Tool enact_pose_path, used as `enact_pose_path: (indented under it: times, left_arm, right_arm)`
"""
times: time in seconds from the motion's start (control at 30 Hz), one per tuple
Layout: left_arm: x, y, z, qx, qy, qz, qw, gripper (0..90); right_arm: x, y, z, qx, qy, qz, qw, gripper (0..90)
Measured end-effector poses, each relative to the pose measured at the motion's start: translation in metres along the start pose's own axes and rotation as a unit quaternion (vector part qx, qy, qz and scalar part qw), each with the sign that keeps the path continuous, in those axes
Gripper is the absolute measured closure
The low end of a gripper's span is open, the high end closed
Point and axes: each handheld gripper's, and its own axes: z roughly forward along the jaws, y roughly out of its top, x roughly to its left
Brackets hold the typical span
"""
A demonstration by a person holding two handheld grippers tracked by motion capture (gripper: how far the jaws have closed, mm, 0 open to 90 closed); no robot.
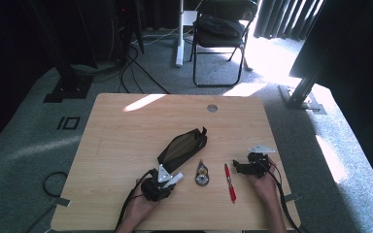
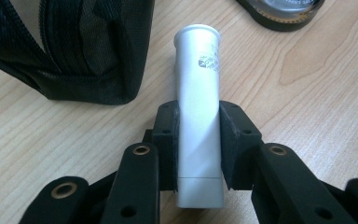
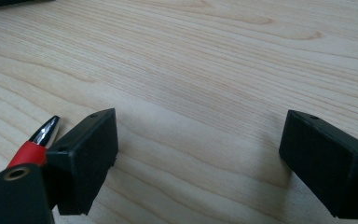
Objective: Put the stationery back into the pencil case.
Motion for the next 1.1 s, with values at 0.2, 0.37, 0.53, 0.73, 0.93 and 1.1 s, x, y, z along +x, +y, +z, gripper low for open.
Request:
enact_pose_path:
  times: [0.2,0.37,0.53,0.73,0.93,1.1]
  left_arm:
    - [-0.002,0.002,-0.005,-0.012,-0.005,0.005,0.9999,70.8]
    - [-0.003,0.004,-0.008,-0.018,-0.008,0.008,0.9998,70.8]
    - [-0.003,0.006,-0.013,-0.025,-0.015,0.007,0.9995,70.7]
    - [-0.002,0.010,-0.023,-0.039,-0.019,0.006,0.9990,70.7]
    - [0.002,0.011,-0.032,-0.052,-0.022,-0.001,0.9984,70.7]
    - [0.003,0.014,-0.039,-0.060,-0.027,0.000,0.9978,70.7]
  right_arm:
    - [0.000,0.000,0.000,0.000,0.000,0.000,1.0000,11.3]
    - [0.000,0.000,0.000,0.000,0.000,0.000,1.0000,11.3]
    - [0.000,0.000,0.000,0.000,0.000,0.000,1.0000,11.3]
    - [0.000,0.000,0.000,0.000,0.000,0.000,1.0000,11.3]
    - [0.000,0.000,0.000,0.000,0.000,0.000,1.0000,11.3]
    - [0.000,0.000,0.000,0.000,0.000,0.000,1.0000,11.3]
